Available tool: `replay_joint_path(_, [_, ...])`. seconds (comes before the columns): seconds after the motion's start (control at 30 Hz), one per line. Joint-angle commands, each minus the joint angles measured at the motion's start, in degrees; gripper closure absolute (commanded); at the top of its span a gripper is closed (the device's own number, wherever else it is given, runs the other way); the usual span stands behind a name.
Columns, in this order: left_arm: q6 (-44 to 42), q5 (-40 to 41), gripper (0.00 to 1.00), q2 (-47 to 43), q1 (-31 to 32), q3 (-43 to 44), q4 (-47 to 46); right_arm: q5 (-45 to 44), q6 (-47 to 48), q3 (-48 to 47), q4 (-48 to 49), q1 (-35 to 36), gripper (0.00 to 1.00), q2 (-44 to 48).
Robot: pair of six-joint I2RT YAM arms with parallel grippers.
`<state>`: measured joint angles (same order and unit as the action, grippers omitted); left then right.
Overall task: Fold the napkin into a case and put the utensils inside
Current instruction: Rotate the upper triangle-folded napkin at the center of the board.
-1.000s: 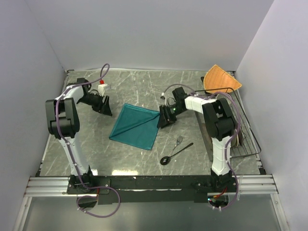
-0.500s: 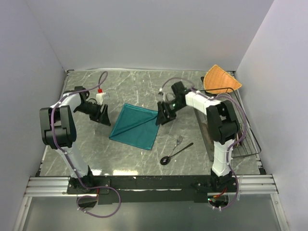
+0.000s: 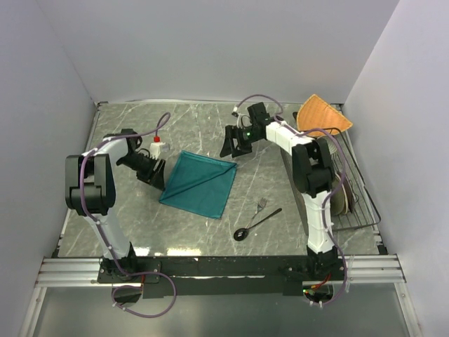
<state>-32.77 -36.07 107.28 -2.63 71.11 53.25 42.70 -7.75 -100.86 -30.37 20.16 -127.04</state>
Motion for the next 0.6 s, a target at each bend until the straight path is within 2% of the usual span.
replay_joint_path(0.0, [0.3, 2.3, 0.39, -1.1, -0.1, 1.1, 0.9, -0.9, -2.2, -4.2, 2.9, 0.6, 0.21, -3.4])
replay_joint_path(0.1, [-0.5, 3.6, 0.41, -1.8, -0.3, 0.5, 1.1, -0.1, -2.7, -4.1, 3.9, 0.8, 0.34, -4.8])
replay_joint_path(0.13, [-0.9, 3.7, 0.41, -2.1, -0.3, -0.1, 1.1, 0.1, -2.7, -3.6, 3.9, 0.9, 0.44, -5.1])
replay_joint_path(0.2, [-1.8, 3.7, 0.44, -2.1, -0.2, -0.4, 1.7, 0.6, -2.6, -2.9, 3.8, 1.1, 0.51, -5.1])
replay_joint_path(0.33, [-2.5, 3.7, 0.47, -1.4, -0.3, -0.3, 2.0, 1.6, -2.7, 2.7, 4.9, 1.1, 0.73, -3.3])
replay_joint_path(0.57, [-2.6, 3.3, 0.47, -0.8, -0.4, 0.7, 2.1, 2.7, -3.0, 11.1, 6.6, 1.3, 0.89, 0.7])
